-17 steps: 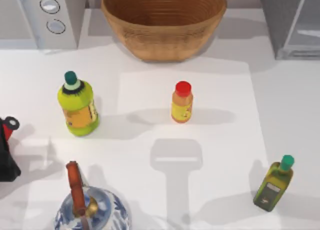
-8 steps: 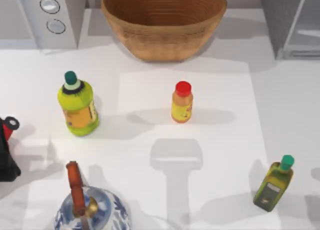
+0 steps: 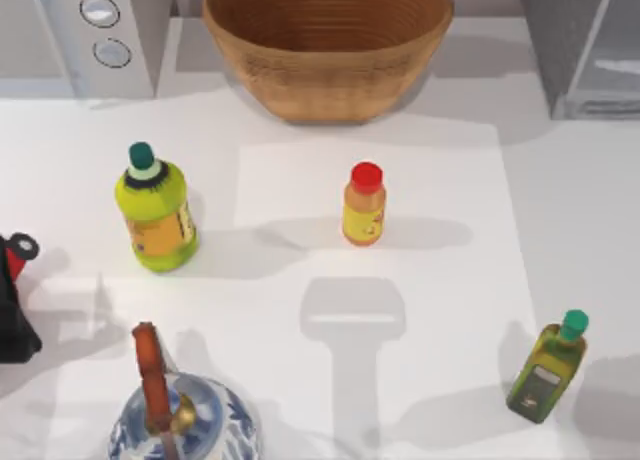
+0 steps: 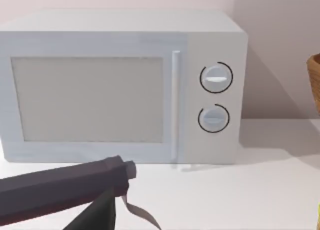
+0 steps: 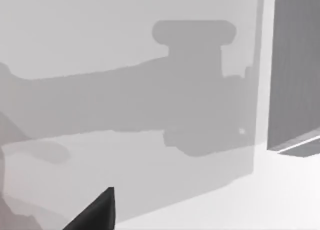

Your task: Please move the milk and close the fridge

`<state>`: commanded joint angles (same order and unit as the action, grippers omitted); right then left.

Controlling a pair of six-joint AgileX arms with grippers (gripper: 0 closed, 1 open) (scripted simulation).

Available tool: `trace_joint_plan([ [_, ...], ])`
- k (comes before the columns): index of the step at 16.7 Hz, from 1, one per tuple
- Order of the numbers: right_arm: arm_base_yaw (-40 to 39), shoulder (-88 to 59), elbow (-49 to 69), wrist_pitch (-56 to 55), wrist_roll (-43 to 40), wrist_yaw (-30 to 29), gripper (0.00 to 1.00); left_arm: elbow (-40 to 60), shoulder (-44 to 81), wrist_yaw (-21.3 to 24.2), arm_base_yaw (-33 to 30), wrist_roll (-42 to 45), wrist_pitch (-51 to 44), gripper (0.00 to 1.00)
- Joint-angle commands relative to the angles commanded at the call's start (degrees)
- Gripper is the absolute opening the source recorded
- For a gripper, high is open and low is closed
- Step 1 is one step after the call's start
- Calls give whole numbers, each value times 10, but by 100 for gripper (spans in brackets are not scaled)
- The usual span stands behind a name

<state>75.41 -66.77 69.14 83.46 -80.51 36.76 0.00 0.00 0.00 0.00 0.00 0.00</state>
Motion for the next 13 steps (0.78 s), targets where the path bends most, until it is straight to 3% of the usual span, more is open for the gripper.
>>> trace_joint_plan([
  [4, 161, -205, 41, -1, -191, 92, 100, 0, 0, 0, 0, 0, 0, 100],
  [7, 240, -311, 59, -1, -293, 145, 100, 0, 0, 0, 0, 0, 0, 100],
  [13, 283, -369, 67, -1, -350, 177, 100, 0, 0, 0, 0, 0, 0, 100],
])
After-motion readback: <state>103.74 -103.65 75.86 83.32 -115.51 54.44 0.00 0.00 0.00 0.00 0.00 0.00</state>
